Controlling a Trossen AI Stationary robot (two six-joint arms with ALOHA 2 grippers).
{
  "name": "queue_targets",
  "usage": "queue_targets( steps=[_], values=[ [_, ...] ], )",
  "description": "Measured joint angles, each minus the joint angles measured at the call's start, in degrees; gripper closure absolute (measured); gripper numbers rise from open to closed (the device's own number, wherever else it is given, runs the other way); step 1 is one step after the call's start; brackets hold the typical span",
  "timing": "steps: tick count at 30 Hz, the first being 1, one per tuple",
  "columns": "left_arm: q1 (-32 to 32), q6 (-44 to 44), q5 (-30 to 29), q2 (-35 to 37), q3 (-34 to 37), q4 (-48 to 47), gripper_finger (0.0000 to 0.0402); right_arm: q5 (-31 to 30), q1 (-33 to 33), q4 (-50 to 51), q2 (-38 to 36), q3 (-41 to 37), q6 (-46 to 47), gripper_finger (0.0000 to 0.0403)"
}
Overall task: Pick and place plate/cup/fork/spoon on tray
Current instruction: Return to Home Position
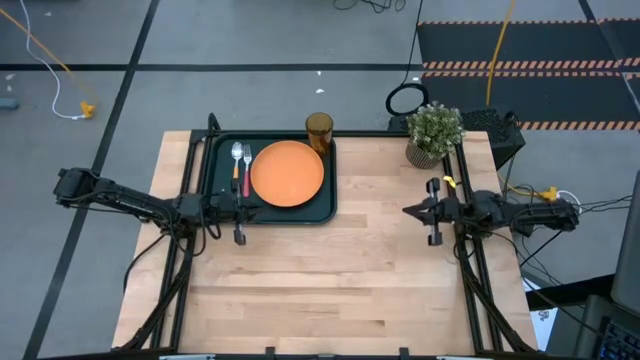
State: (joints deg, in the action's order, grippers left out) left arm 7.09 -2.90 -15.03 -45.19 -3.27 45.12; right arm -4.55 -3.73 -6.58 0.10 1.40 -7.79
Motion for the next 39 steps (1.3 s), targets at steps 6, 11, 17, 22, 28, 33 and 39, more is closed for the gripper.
queue_targets(
  steps=[6, 11, 17, 22, 28, 33, 39],
  values=[
    [0.0, 0.2, 0.0, 0.0, 0.0, 0.0, 0.0396, 0.2, 3.2, 2.4, 0.0, -0.6, 0.9, 0.0403],
    [0.0, 0.2, 0.0, 0.0, 0.0, 0.1, 0.0396, 3.0, 4.5, 3.0, 0.0, -0.6, 1.1, 0.0403],
    [0.0, 0.0, -0.5, 0.0, 0.0, 0.1, 0.0396, 2.9, 5.2, 4.3, 0.0, -0.6, 2.0, 0.0403],
    [0.0, -0.6, -2.5, 0.0, 0.0, 0.0, 0.0396, 2.9, 5.4, 4.7, 0.0, -0.6, 2.0, 0.0403],
    [-0.6, -1.5, -3.3, 0.0, 0.0, -0.3, 0.0396, 3.0, 5.4, 4.7, 0.1, -0.6, 2.0, 0.0403],
    [-2.1, -1.7, -2.9, 0.0, 0.0, -0.4, 0.0396, 3.0, 5.4, 4.5, 0.1, -0.6, 2.0, 0.0403],
    [-3.8, -3.2, 0.4, 0.0, 0.0, -0.4, 0.0396, 2.9, 5.4, 4.5, 0.1, -0.6, 2.0, 0.0403]
  ],
)
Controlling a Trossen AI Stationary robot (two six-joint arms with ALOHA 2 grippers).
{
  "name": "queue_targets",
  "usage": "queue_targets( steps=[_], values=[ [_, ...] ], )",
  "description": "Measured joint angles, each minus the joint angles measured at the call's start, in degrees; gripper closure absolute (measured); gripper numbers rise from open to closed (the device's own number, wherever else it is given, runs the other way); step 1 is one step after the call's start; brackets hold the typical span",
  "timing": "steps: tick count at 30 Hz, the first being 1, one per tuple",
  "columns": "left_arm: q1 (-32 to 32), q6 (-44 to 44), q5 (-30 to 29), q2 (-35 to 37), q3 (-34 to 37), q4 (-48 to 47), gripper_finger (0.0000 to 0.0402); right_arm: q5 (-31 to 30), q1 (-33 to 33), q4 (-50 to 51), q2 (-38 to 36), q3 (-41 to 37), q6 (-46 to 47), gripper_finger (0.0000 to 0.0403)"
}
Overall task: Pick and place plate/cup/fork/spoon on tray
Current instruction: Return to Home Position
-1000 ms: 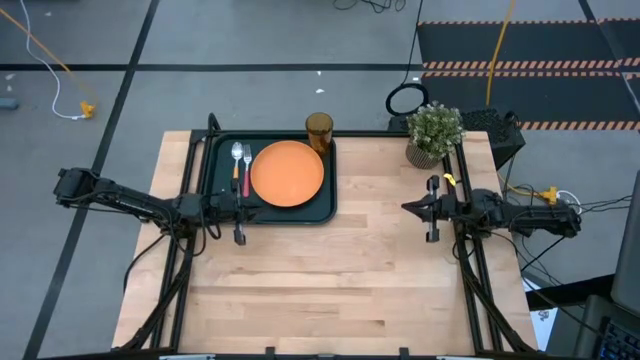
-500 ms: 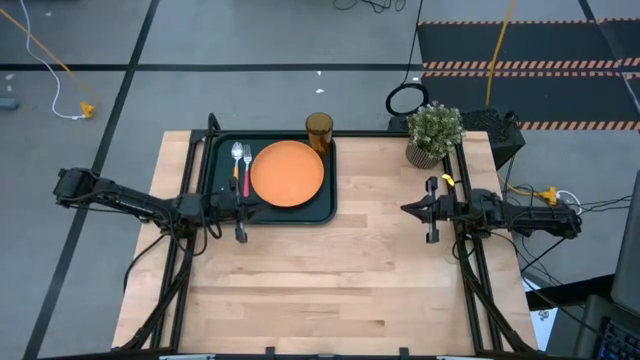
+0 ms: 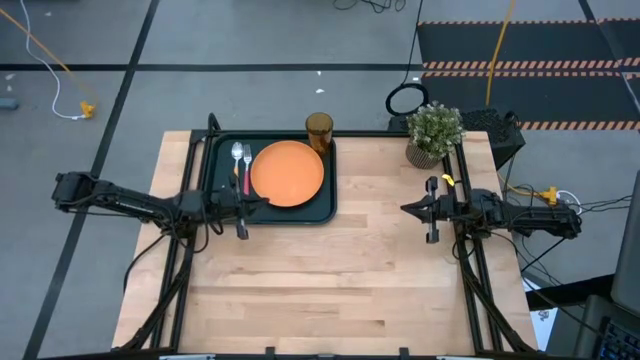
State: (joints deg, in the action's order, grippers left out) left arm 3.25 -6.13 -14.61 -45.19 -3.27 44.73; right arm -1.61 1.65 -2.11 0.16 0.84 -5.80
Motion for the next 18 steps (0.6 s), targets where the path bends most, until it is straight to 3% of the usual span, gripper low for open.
queue_targets(
  steps=[7, 18],
  values=[
    [-3.9, 0.5, 4.6, 0.3, 1.6, 0.4, 0.0396, 0.0, 0.0, 0.0, 0.0, 0.0, 0.0, 0.0403],
    [-4.9, 2.2, 5.8, 4.9, 2.7, -3.7, 0.0396, 0.1, 0.0, -0.1, 0.0, 0.0, 2.1, 0.0403]
  ],
)
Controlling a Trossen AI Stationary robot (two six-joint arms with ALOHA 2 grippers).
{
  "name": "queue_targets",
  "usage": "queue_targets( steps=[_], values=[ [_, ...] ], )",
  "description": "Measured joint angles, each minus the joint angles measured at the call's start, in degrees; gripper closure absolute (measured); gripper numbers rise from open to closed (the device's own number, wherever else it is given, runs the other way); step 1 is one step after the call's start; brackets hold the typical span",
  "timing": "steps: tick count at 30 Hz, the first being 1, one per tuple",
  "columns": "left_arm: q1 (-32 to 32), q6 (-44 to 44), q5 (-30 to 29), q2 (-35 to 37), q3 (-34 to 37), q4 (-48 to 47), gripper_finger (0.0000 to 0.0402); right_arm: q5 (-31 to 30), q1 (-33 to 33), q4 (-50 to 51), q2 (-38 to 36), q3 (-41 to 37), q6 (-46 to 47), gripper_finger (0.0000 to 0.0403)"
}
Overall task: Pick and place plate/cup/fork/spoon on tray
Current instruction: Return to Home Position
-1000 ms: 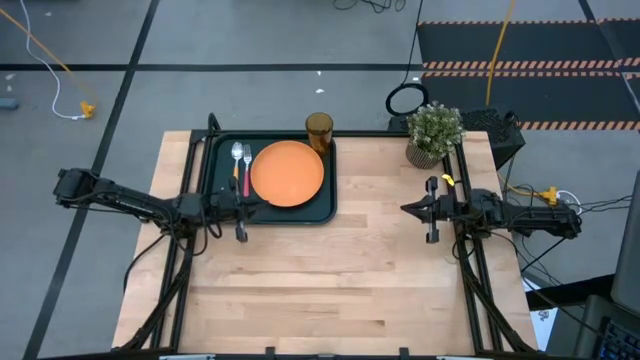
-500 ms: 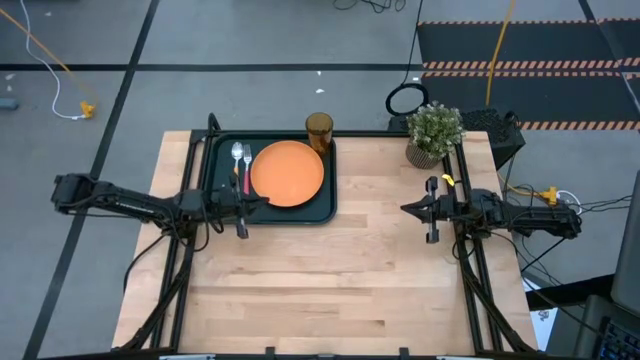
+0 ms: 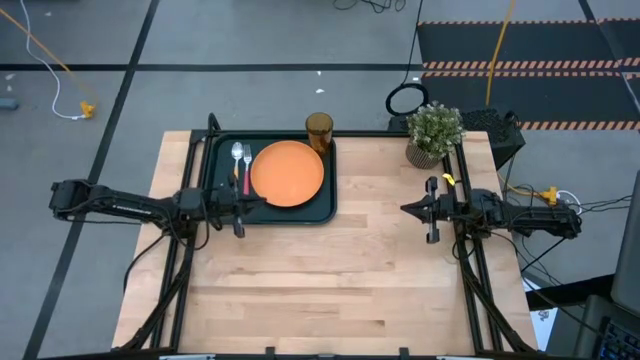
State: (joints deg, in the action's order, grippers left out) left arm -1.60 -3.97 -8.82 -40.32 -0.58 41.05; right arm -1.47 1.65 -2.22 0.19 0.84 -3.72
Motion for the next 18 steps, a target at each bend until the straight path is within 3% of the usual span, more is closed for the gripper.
queue_targets(
  steps=[9, 18],
  values=[
    [1.6, 0.0, 0.0, 9.9, 0.0, -6.7, 0.0396, 0.0, 0.0, 0.0, 0.0, 0.0, -0.1, 0.0403],
    [2.9, -0.3, 0.0, 22.9, 0.0, -20.6, 0.0396, 0.0, 0.0, 0.0, 0.0, 0.0, -0.1, 0.0403]
  ],
)
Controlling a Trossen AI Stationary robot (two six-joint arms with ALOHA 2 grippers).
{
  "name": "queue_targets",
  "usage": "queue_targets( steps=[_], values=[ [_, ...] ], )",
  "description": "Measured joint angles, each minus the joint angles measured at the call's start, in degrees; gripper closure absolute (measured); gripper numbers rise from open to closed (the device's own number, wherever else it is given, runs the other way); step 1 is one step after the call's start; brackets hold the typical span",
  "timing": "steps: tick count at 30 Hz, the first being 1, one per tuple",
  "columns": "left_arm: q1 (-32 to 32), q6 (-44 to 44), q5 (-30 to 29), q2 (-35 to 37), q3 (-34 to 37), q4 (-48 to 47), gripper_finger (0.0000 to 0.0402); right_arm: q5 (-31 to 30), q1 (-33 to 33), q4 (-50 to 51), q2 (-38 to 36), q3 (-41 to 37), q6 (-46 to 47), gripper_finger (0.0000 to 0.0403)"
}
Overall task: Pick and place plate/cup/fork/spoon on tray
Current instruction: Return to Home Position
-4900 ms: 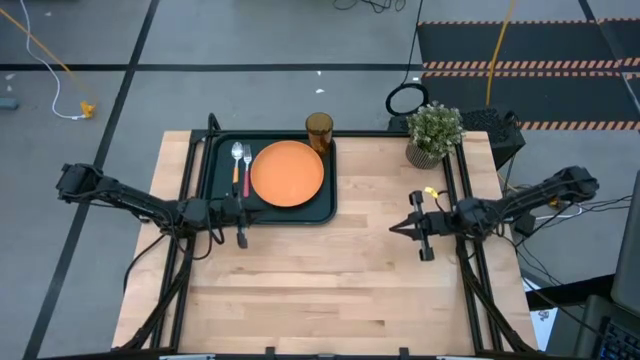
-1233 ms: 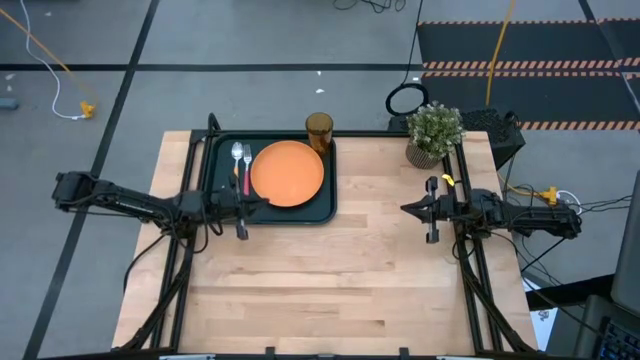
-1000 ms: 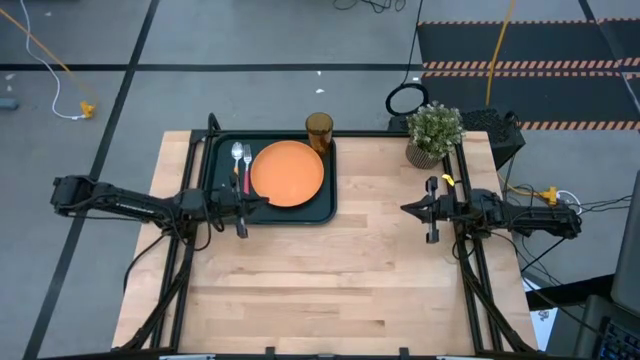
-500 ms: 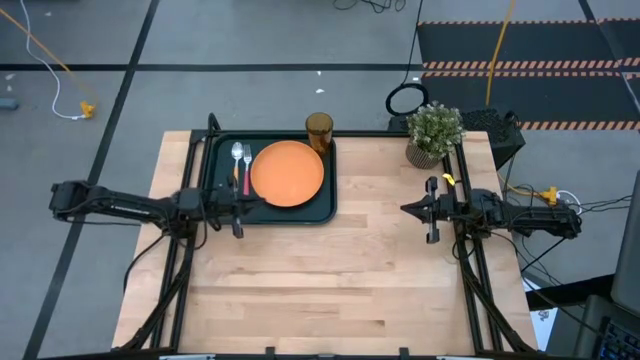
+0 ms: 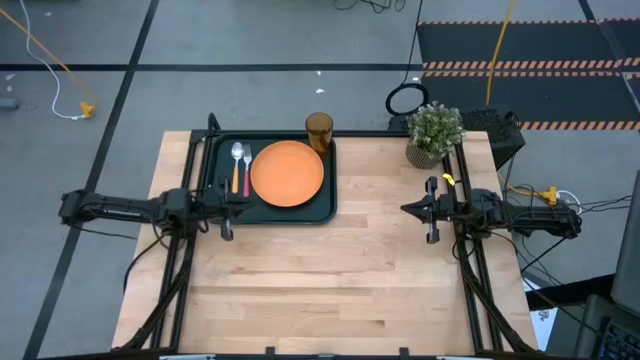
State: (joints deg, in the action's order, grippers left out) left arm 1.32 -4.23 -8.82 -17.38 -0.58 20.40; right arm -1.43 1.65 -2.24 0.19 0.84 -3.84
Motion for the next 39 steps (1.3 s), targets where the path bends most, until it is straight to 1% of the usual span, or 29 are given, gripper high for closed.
queue_targets(
  steps=[4, 10, 15, 18, 22, 39],
  values=[
    [0.0, -0.7, 0.0, 7.4, 0.0, -3.9, 0.0396, 0.0, 0.0, 0.0, 0.0, 0.0, 0.0, 0.0403],
    [0.0, -1.1, -0.1, 17.3, 0.0, -13.1, 0.0396, 0.0, 0.0, 0.0, 0.0, 0.0, 0.0, 0.0403],
    [-0.1, -1.3, -0.1, 17.3, -0.3, -14.3, 0.0396, 0.0, 0.0, 0.0, 0.0, 0.0, 0.0, 0.0403],
    [0.0, -1.4, 1.6, 17.2, -0.3, -16.1, 0.0396, 0.0, 0.0, 0.0, 0.0, 0.0, 0.0, 0.0403],
    [0.0, -1.4, 2.4, 17.2, -0.3, -19.0, 0.0396, 0.0, 0.0, 0.0, 0.0, 0.0, 0.0, 0.0403],
    [0.0, -1.5, 3.0, 17.0, -0.3, -19.1, 0.0396, 0.0, 0.0, 0.0, 0.0, 0.0, 0.0, 0.0403]
  ],
)
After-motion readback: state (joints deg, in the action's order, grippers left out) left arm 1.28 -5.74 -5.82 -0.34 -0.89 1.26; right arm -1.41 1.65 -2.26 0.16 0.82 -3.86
